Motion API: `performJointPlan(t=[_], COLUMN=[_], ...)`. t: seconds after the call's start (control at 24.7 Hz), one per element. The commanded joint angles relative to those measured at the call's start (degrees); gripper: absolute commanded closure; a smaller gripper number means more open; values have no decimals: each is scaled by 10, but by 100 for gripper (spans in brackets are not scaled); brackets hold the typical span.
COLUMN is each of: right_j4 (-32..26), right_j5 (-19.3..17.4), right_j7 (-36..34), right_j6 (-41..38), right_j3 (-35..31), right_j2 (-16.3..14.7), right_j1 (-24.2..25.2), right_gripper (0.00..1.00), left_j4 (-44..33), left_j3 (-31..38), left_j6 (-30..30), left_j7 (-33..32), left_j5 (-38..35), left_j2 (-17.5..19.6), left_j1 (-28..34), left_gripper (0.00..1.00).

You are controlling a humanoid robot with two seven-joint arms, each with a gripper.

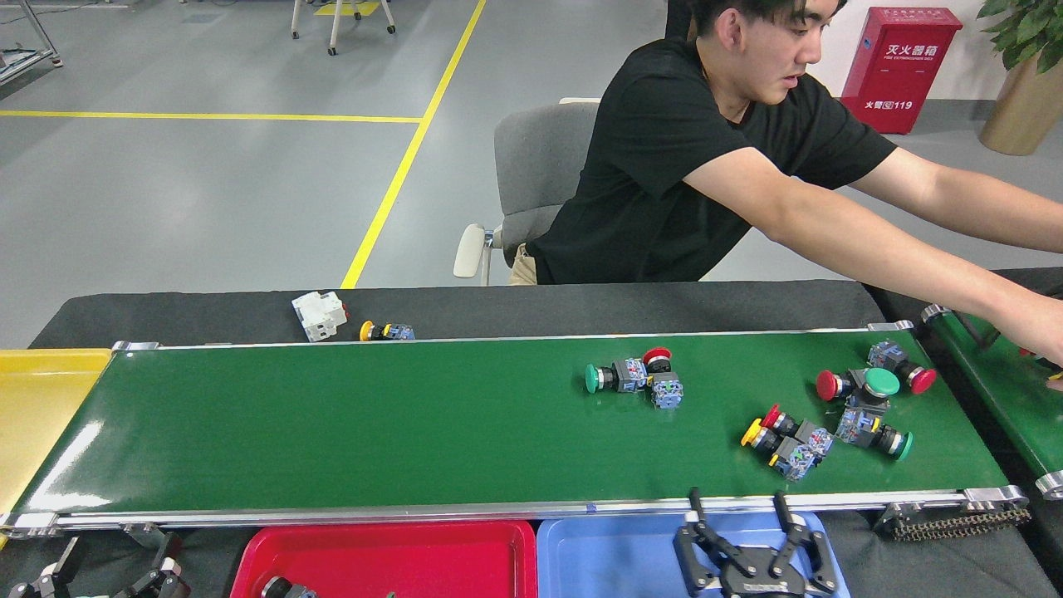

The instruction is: Pick switch part from conveyor to tray

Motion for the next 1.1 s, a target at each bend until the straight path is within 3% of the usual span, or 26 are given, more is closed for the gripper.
performJointPlan(t=[0.0, 0.28, 0.45, 0.61, 1.05], right_j4=[7, 75, 81, 87, 175], right_j5=[-1, 6, 7, 7, 8], right_j7=[-2, 71, 94, 99, 109], right_j6=[4, 4, 4, 3, 4], right_j3=[-9, -5, -1, -1, 4], right_j2=[-2, -1, -3, -3, 14], right_j1=[-15, -98, -112, -122, -211], right_gripper=[0, 0, 0, 0, 0], left_j4=[-8, -9, -9, -8, -7], left_j3=[2, 2, 1, 2, 1], left_j6=[-1, -1, -2, -1, -2], left_j7=[4, 4, 4, 4, 4], left_j5=[3, 3, 2, 2, 2], left_j2=[7, 8, 9, 10, 10], left_j1=[-2, -3, -3, -4, -6], left_gripper=[0, 0, 0, 0, 0])
